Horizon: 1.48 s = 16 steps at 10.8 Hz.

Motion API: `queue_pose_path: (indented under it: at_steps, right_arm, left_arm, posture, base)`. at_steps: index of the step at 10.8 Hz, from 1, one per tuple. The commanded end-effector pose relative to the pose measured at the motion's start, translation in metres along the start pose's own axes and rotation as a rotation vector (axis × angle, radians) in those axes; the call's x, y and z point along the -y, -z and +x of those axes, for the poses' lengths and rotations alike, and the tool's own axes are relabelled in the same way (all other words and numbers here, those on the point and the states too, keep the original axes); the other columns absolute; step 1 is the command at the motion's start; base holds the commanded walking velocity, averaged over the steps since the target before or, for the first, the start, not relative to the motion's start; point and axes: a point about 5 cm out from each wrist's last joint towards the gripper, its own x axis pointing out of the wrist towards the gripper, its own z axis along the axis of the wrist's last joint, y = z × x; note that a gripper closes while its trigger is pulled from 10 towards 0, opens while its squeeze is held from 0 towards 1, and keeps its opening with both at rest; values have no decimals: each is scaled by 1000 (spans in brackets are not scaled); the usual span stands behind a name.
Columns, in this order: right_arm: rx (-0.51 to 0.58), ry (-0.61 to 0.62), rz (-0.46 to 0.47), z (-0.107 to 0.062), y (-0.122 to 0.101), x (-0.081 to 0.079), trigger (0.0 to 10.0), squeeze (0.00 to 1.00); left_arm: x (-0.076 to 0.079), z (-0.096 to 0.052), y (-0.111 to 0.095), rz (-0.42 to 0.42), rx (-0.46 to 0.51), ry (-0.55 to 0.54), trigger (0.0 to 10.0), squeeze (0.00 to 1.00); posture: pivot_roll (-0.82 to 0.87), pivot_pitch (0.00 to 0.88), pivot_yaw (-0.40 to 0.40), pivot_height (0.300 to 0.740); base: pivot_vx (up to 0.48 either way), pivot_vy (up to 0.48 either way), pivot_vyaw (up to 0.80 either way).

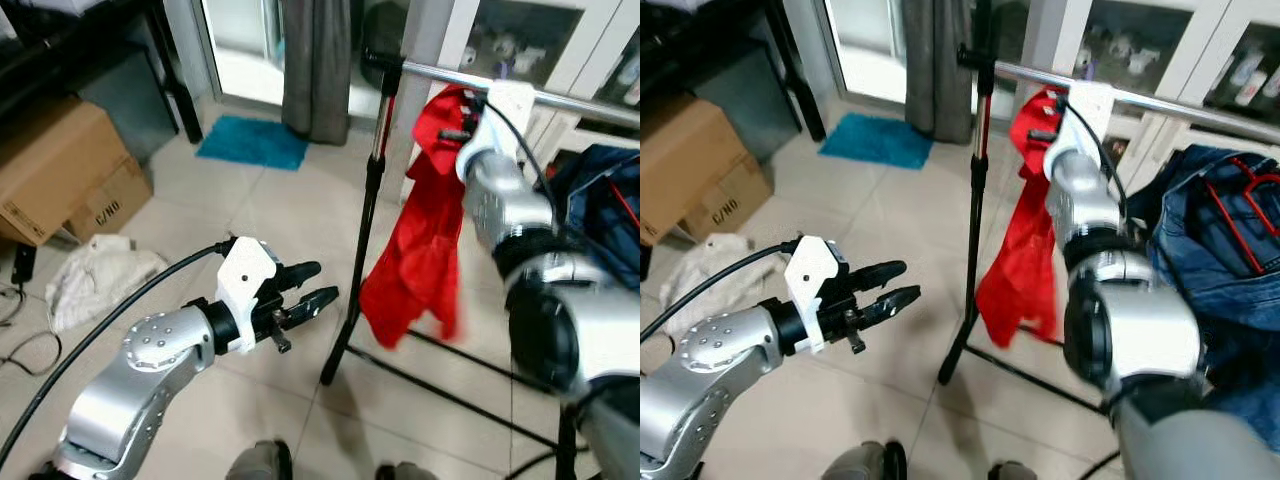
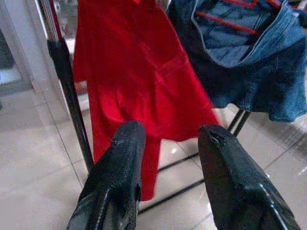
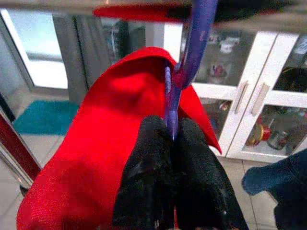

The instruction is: Hang hanger

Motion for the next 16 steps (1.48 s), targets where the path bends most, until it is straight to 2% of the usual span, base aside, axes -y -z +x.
queue_pose_path:
  at_steps: [1, 4, 6, 7, 8, 9, 11, 12, 13, 14, 15, 16]
  right_arm:
    - [-3, 3, -14, 2, -13, -2, 10000, 0]
    - [-81, -15, -7, 2, -14, -6, 10000, 0]
    - [-152, -43, 46, 0, 6, -4, 10000, 0]
    - [-162, -43, 57, 0, 11, -3, 10000, 259]
    - [-169, -42, 60, -1, 15, -1, 10000, 729]
    - [-153, -52, 72, -1, 15, 2, 10000, 1000]
    - [-72, -69, 90, 0, 7, 13, 10000, 1000]
    - [41, -124, 43, -4, -4, 19, 10000, 1000]
    - [149, -174, 39, -19, -8, 29, 10000, 1000]
    - [204, -217, 83, -38, -5, 39, 10000, 1000]
    - [246, -276, 88, -58, -2, 43, 10000, 1000]
    - [258, -315, 119, -92, 8, 49, 10000, 1000]
  left_arm:
    - [1, -3, -2, 6, -5, 7, 10000, 0]
    - [2, -9, 0, -1, -30, 4, 10000, 0]
    - [0, -7, 1, -4, -31, -7, 10000, 0]
    - [-1, -6, 0, -5, -28, -10, 10000, 0]
    - [-2, -3, 0, -7, -24, -10, 10000, 0]
    - [-2, 1, 1, -11, -18, -7, 10000, 0]
    - [-6, 7, 2, -30, -1, -30, 10000, 31]
    - [-14, 10, 3, -3, 17, -113, 10000, 1000]
    - [-23, 12, 1, -32, 89, -192, 10000, 1000]
    - [-26, 14, 2, -47, 102, -233, 10000, 1000]
    - [-28, 15, 3, -56, 136, -268, 10000, 1000]
    - [-34, 13, 14, -95, 102, -385, 10000, 1000]
  posture:
    - [157, 206, 4, 740]
    - [164, 220, -7, 740]
    - [161, 209, 0, 740]
    - [154, 205, 7, 740]
    - [147, 197, 16, 740]
    - [134, 181, 34, 740]
    - [112, 143, 56, 740]
    - [100, 104, 69, 740]
    - [86, 68, 83, 740]
    - [74, 43, 96, 740]
    - [67, 22, 109, 740]
    - [36, 0, 132, 740]
  base:
    - [0, 0, 0]
    - [0, 0, 0]
    - [0, 0, 0]
    - [0, 0, 0]
    - [0, 0, 0]
    - [0, 0, 0]
    - [0, 0, 0]
    - [0, 0, 0]
    - [0, 0, 0]
    - [0, 0, 0]
    - [0, 0, 0]
    - [0, 0, 0]
